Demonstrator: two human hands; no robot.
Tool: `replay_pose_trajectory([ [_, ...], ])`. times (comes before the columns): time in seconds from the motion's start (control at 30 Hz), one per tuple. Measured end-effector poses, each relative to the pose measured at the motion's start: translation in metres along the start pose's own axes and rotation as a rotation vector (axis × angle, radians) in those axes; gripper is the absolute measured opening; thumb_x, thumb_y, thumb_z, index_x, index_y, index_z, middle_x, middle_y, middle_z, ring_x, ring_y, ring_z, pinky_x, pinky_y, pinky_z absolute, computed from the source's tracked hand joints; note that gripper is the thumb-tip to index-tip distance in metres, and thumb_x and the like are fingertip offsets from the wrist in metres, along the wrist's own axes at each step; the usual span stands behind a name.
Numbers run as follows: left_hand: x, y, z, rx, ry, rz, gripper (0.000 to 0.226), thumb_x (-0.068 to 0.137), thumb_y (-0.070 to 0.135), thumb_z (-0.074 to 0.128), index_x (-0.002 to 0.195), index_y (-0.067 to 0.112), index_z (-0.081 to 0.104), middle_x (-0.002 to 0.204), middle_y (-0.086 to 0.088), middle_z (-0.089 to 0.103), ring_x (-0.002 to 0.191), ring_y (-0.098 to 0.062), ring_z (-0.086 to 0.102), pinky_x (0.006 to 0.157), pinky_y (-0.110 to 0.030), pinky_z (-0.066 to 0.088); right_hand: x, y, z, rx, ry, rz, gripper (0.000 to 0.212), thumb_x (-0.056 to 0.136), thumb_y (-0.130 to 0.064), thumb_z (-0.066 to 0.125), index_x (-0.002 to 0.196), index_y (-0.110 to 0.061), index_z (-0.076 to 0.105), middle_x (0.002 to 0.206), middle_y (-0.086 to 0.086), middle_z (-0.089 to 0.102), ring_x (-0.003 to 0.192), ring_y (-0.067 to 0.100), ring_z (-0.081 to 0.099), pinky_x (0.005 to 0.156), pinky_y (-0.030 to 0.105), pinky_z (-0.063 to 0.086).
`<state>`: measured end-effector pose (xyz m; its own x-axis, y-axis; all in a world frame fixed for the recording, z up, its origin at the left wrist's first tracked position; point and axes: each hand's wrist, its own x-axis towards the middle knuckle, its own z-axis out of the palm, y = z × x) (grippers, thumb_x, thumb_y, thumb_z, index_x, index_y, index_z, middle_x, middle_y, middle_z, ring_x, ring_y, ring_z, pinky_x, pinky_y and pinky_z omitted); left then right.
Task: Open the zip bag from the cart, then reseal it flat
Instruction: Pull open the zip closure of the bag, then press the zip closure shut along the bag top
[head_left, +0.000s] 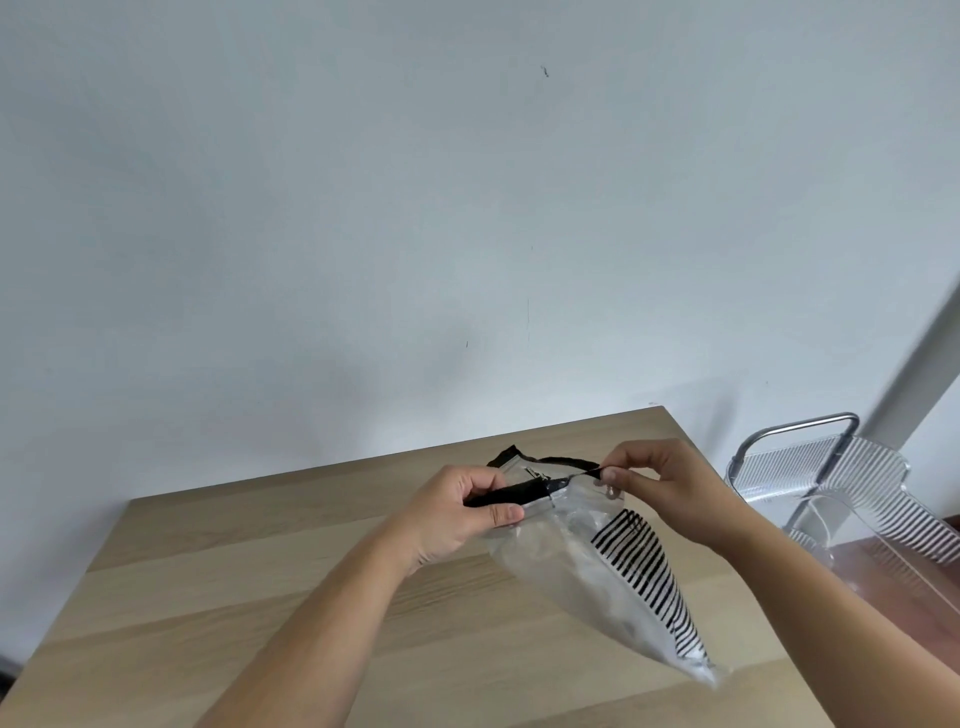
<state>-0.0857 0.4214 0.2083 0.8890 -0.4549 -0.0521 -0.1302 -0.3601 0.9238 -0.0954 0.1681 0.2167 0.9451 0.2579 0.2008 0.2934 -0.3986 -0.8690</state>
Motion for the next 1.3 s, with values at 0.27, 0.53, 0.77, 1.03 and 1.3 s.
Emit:
replay_pose_trajectory([
  [0.27,0.004,-0.012,0.002,0.169,0.094,-0.029,0.012,0.077,0.03,0.072,0.089,0.031,0.068,0.087,0.014,0.068,0.087,-0.008,0.058,0.084,-0.026,0.044,0.001,-0.008,0.012,-0.126,-0.043,0.031,0.029,0.09,-0.024,0.058,0.061,-0.027,0.059,0.057,-0.017,0.061,0.059,0.0,0.054,0.065,0.023,0.043],
  [0.53,0.004,-0.003,0.015,0.036,0.279,0.027,0.022,0.087,0.018,0.061,0.075,0.036,0.062,0.082,0.01,0.062,0.084,-0.005,0.056,0.074,-0.009,0.038,-0.002,-0.002,0.015,-0.151,-0.117,0.041,0.015,0.081,-0.037,0.068,0.069,-0.029,0.066,0.062,-0.01,0.063,0.063,0.003,0.055,0.065,0.019,0.041],
  [0.77,0.008,-0.011,0.015,0.022,0.249,-0.018,0.015,0.093,0.02,0.052,0.084,0.031,0.058,0.124,0.011,0.055,0.117,-0.007,0.047,0.096,-0.026,0.03,-0.002,0.001,0.014,-0.192,-0.131,0.082,0.022,0.087,-0.026,0.062,0.066,-0.026,0.066,0.058,-0.005,0.064,0.061,0.003,0.054,0.075,0.029,0.042],
  [1.03,0.005,-0.006,0.027,-0.112,0.216,0.033,0.035,0.087,0.025,0.062,0.11,0.05,0.05,0.128,0.027,0.047,0.119,0.003,0.048,0.099,-0.023,0.039,0.004,-0.008,0.039,-0.151,-0.065,0.066,0.019,0.082,-0.031,0.068,0.064,-0.026,0.067,0.066,-0.01,0.07,0.066,0.004,0.061,0.065,0.014,0.044],
  [1.3,-0.013,-0.03,0.039,0.112,0.401,-0.121,0.022,0.077,0.03,0.074,0.098,0.023,0.072,0.094,0.011,0.072,0.087,-0.004,0.066,0.081,-0.027,0.053,0.009,-0.006,0.036,0.053,0.039,0.094,0.018,0.086,-0.019,0.065,0.068,-0.014,0.068,0.059,-0.006,0.067,0.06,0.003,0.06,0.063,0.013,0.047],
])
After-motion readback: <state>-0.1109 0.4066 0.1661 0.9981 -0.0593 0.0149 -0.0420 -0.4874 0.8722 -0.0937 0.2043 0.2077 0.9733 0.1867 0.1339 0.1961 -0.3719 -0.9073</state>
